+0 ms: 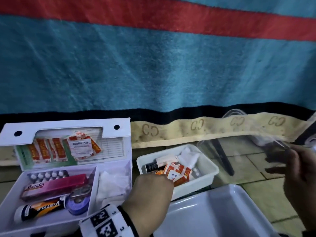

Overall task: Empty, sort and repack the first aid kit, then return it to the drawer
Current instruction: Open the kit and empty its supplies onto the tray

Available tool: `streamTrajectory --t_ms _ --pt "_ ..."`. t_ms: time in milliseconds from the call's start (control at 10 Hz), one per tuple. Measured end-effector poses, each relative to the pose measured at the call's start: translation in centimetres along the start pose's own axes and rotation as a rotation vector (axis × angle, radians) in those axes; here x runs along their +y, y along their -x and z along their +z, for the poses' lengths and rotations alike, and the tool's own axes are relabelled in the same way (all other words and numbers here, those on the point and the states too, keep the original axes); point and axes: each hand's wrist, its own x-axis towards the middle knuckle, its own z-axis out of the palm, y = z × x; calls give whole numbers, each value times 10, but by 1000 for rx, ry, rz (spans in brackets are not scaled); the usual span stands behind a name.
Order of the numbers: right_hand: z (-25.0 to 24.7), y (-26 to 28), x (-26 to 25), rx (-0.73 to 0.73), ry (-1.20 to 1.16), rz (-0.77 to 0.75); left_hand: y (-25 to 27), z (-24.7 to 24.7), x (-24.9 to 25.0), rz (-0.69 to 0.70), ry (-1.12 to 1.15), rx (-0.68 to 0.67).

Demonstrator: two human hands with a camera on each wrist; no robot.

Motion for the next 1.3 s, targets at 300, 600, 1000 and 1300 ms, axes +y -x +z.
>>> streamTrajectory --t_ms 300,600,1000,1300 --pt "24 2 34 -179 -337 729 22 -14 -7 -70 178 229" --pt "79 15 16 -505 -59 653 6 -17 -10 -15 79 165" --pt "103 9 17 -435 30 507 -9 9 -12 -32 34 143" --pt "90 13 21 -394 21 843 -4 2 -13 -49 1 119"
